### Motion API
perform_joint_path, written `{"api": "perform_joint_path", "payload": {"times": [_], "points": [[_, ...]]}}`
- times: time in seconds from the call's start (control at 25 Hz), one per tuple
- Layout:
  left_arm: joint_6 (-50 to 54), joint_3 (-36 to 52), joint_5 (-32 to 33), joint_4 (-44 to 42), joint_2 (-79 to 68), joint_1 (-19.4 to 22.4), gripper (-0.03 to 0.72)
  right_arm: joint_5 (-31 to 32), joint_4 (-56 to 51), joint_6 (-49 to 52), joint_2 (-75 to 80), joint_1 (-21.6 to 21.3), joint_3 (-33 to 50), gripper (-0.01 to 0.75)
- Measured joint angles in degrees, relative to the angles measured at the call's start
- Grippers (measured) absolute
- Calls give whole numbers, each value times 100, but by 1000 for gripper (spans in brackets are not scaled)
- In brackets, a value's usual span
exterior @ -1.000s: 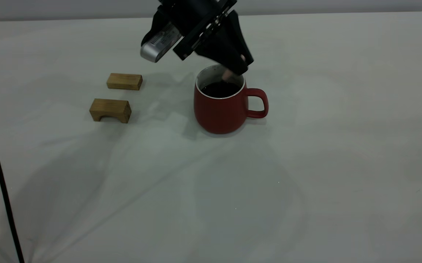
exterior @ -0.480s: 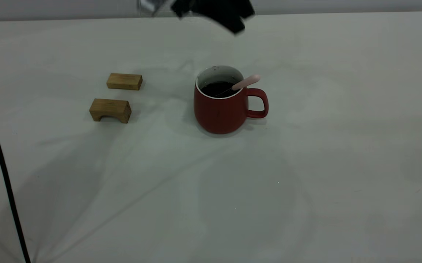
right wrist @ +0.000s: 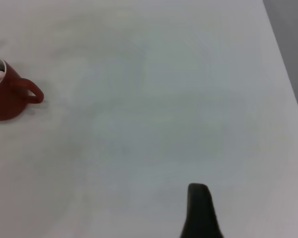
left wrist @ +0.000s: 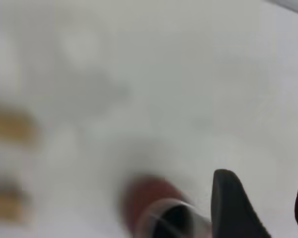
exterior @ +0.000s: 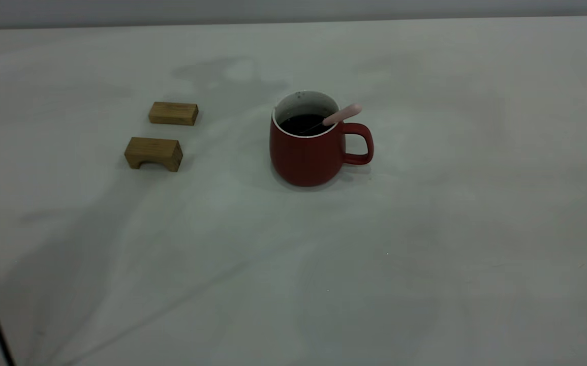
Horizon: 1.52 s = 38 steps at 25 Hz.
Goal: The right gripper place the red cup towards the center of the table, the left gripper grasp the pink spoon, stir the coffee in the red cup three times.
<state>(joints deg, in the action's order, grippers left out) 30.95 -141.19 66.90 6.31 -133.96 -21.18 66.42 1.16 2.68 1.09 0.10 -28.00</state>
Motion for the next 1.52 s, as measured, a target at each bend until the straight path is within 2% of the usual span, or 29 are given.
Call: {"api": "perform_joint_path", "payload": {"times": [0.16,0.28,0.36,0.64,0.76,0.96,1.12,1.2,1.28,1.4,1.52], "points": [[-1872,-7,0,-358,432,5,388,0,0,0,0,0,0,585],[-2428,190,0,-488,742,5,388,0,0,0,0,0,0,585],[-2563,625,0,-631,1033,5,388,0,0,0,0,0,0,585],[-2570,3913,0,-727,2885,5,388,0,0,0,0,0,0,585],[-2566,5386,0,-1020,3777,0,388,0,0,0,0,0,0,585],[-2564,7212,0,-1521,5424,0,388,0,0,0,0,0,0,585],[-2564,8200,0,-1681,6603,34,388,0,0,0,0,0,0,585],[-2564,8605,0,-1630,7074,236,388,0,0,0,0,0,0,585],[-2564,8963,0,-1534,7570,634,388,0,0,0,0,0,0,585],[-2570,9495,0,-1353,8280,1491,388,0,0,0,0,0,0,585],[-2577,9969,0,-1249,9005,2129,388,0,0,0,0,0,0,585]]}}
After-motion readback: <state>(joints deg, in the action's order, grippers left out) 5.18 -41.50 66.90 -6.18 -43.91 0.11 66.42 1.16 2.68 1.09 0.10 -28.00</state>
